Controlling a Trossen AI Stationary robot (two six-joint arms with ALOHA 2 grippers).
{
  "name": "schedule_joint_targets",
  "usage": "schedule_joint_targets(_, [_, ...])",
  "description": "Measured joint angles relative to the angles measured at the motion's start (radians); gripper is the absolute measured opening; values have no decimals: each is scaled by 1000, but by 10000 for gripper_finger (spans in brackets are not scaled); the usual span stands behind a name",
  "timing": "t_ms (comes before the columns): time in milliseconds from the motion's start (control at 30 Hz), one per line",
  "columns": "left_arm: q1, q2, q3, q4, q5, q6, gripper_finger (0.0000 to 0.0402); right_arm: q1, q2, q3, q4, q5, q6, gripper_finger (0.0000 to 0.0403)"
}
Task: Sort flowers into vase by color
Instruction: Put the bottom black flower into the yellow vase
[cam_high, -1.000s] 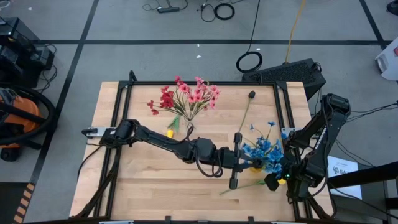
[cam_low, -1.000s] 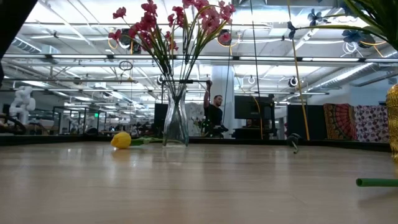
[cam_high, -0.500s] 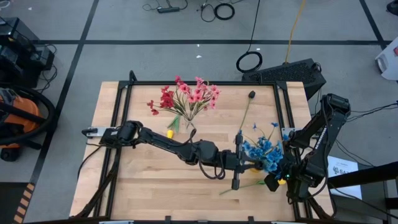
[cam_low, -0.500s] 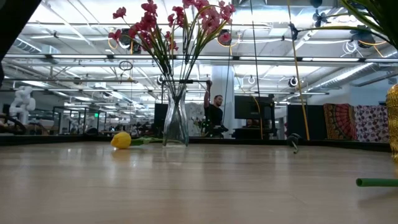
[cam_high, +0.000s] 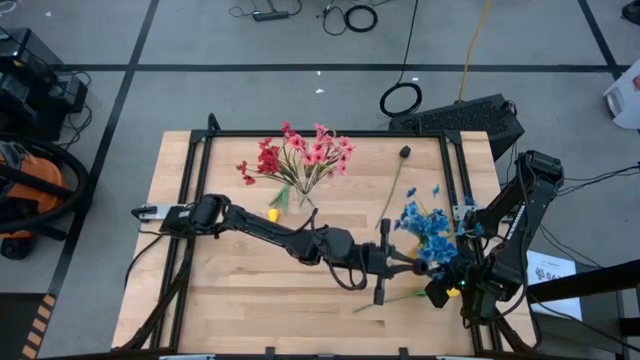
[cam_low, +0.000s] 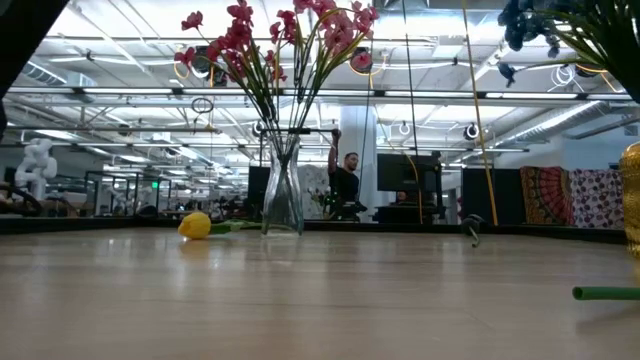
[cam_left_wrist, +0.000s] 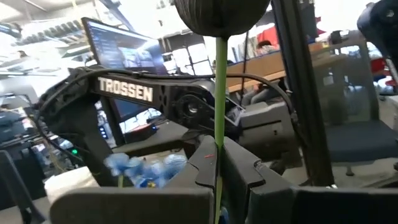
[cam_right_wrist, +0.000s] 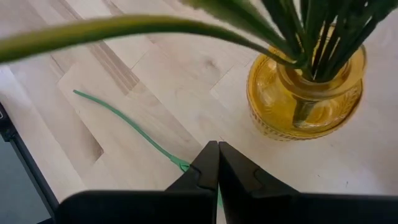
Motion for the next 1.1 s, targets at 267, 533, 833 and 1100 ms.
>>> schedule_joint_targets(267, [19,0,0,15,-12,-8,11,4,-6,3,-3,-13,0,0])
schedule_joint_targets(533, [31,0,0,6,-13,-9,11,35,-19,187,-281,-102,-19,0])
schedule_joint_targets(833, [37,0,0,8,-13,-9,11,51,-53,277,-484,-246,-86,0])
schedule_joint_targets(1100, [37,0,0,7,-13,-10,11,155,-154,224,-383,-74,11,0])
